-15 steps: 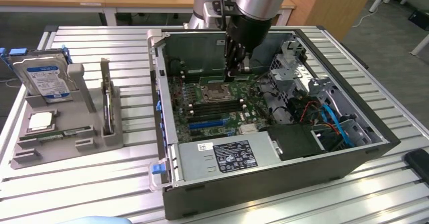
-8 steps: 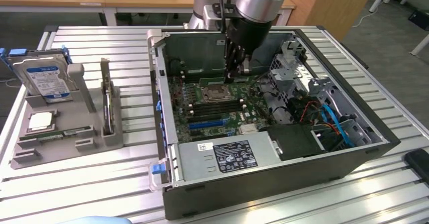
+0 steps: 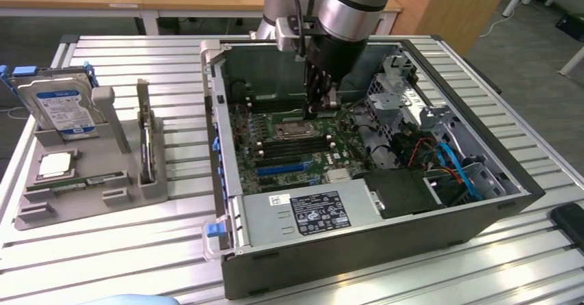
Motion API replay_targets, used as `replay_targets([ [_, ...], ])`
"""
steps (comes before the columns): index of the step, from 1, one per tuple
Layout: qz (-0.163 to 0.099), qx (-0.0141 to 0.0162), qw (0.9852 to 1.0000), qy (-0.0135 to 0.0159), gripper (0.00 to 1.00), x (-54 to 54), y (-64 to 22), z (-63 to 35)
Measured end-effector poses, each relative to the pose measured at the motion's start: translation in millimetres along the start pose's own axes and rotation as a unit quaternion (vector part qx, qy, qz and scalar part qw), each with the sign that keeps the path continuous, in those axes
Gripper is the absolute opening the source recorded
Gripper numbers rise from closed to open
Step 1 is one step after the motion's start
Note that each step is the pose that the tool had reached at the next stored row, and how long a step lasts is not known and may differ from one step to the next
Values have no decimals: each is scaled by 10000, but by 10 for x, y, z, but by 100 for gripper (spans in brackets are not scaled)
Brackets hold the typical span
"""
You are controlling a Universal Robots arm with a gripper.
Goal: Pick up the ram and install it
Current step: 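Insert the ram into the slot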
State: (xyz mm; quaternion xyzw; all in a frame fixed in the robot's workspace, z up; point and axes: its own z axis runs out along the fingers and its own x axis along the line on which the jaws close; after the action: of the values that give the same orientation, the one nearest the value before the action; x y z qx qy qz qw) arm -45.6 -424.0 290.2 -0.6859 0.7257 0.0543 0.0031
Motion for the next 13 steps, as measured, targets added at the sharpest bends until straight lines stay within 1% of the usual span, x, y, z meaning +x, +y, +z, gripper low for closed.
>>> replay_targets([
  [13,-35,5,10000,3,13,19,-17,235],
])
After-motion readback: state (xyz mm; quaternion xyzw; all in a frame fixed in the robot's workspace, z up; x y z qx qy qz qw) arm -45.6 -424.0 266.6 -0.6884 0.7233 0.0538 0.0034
